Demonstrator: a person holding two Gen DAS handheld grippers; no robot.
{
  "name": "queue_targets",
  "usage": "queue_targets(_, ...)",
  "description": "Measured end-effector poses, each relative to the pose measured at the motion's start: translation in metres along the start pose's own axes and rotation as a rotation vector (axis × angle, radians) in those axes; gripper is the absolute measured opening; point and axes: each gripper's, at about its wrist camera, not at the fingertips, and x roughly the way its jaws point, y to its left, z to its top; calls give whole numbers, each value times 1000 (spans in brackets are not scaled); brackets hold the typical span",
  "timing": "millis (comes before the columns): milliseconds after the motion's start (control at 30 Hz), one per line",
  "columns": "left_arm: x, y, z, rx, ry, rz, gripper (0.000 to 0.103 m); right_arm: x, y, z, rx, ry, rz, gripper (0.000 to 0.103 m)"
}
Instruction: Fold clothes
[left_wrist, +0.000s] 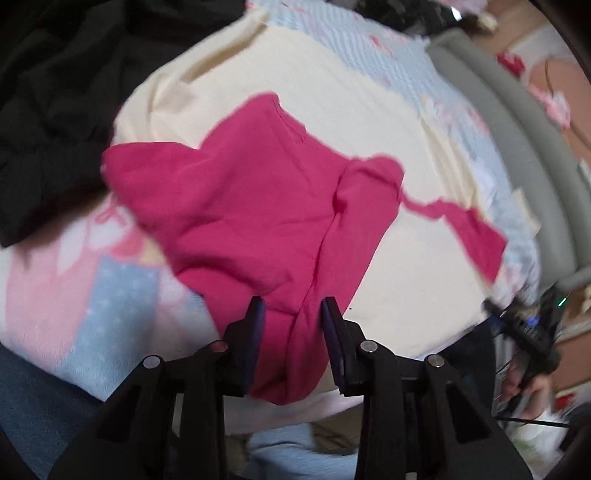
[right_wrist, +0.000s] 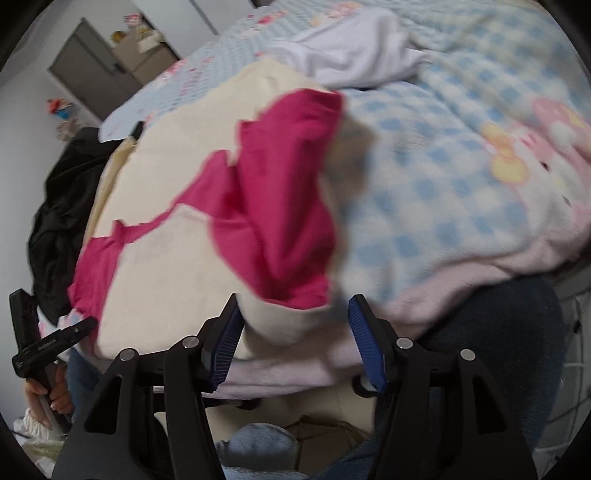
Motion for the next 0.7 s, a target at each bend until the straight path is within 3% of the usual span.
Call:
queue_targets(67, -10, 3, -4, -3, -32, 27, 31, -6, -3, -2, -3, -18, -15, 60)
queue_targets(167, -19, 15, -12, -53, -43, -44, 34, -10, -3, -3, -4, -35, -23, 60)
queue_targets(300, -7, 8, -25, -97, 8, -180, 39, -6, -2, -3, -2, -35, -41, 60)
queue_targets(367, 6, 0, -32, -119, 37, -223, 46, -8, -5, -6, 21, -30, 0, 61)
queue_targets(433, 15, -1, -37, -149, 52, -243, 49, 0, -6, -11, 56, 35, 132, 62)
queue_targets(533, 15, 7, -41, -202, 70, -278, 53, 19, -2, -20, 83, 100, 238, 61)
queue_targets(700, 15, 2, -50, -205, 105, -236, 53, 23, 2, -17, 85, 90, 252, 60)
